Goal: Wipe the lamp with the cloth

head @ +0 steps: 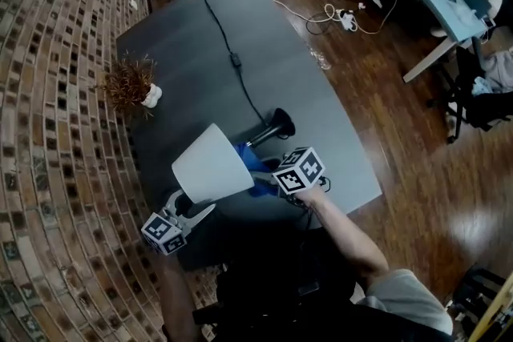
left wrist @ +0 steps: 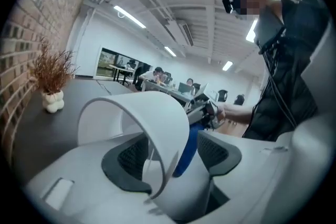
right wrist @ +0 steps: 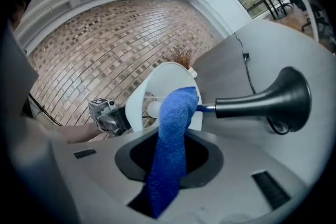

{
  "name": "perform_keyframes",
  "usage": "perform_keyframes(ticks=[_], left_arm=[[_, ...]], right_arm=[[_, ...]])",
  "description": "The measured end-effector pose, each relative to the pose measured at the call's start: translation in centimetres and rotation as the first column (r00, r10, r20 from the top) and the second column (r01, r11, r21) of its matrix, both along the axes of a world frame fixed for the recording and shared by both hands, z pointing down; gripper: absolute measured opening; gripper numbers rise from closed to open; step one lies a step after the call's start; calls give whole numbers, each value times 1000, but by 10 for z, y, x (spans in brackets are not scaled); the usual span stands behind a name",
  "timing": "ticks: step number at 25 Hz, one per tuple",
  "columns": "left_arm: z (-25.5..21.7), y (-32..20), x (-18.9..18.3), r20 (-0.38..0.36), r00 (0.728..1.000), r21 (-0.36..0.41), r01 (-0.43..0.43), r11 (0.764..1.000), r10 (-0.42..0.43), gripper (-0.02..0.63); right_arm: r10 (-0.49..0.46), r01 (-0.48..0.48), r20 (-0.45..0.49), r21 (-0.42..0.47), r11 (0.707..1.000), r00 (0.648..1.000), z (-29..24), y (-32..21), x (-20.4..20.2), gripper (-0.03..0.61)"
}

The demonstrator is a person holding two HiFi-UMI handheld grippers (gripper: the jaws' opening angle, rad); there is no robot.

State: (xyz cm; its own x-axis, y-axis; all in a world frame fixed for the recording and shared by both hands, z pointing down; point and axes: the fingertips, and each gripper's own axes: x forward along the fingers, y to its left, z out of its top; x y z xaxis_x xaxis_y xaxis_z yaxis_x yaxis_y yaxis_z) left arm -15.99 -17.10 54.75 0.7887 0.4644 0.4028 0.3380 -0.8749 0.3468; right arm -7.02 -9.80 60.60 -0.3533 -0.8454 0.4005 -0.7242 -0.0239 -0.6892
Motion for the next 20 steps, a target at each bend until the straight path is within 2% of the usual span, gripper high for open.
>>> perform_keyframes(ticks=[2,3,4,5,6,8,9,10,11,12,13,14,16,17,18,19,20], left_arm=[[-21,-10,-3,-70,994,-147,68,987,-79,301],[-31,-20,-5,-101,986,-240,101,966,-129,301],[-38,-34,-6,-124,975,-345,134,929,-187,301],[-43,-51,-5,-130,959,-458,168,873,-252,301],[-44,-71,-4,-115,941,-569,201,798,-318,301],[-34,-110,4,-6,913,-750,266,606,-408,265],[-27,-121,11,66,910,-812,288,508,-410,263],[-22,-125,20,132,912,-852,305,425,-389,264],[-19,-127,29,189,912,-871,326,367,-363,219],[-16,-127,37,237,909,-871,355,339,-343,203],[-14,-127,43,273,904,-860,382,338,-329,174],[-15,-126,50,291,900,-846,400,353,-324,146],[-29,-126,64,253,893,-822,401,404,-372,127],[-44,-129,71,192,885,-811,386,440,-423,93],[-63,-131,77,107,877,-799,356,485,-468,35],[-83,-131,84,14,872,-779,317,542,-489,31],[-101,-127,89,-71,872,-741,279,611,-484,12]], right_arm=[[24,-25,-32,-32,999,999,5,8,10,83],[58,-61,-62,-46,997,996,4,12,23,83],[97,-102,-99,-52,993,990,-1,14,40,83],[125,-133,-136,-47,990,983,-10,14,56,83],[132,-140,-170,-37,989,977,-21,8,67,83],[81,-90,-221,-29,996,972,-40,-12,68,83],[41,-51,-236,-36,998,971,-45,-22,61,83],[7,-20,-247,-48,999,969,-48,-31,53,83],[-13,-3,-257,-60,998,966,-49,-37,47,78],[-18,-1,-263,-70,998,965,-47,-40,45,80],[-11,-8,-260,-73,997,966,-46,-42,46,80],[2,-19,-242,-69,997,970,-44,-43,48,80],[28,-34,-160,-34,999,987,-44,-46,53,78],[38,-38,-112,-5,999,993,-47,-49,53,78],[46,-44,-78,25,999,996,-51,-53,54,78],[56,-53,-71,51,997,996,-55,-57,56,78],[68,-62,-94,69,996,993,-59,-62,61,78]])
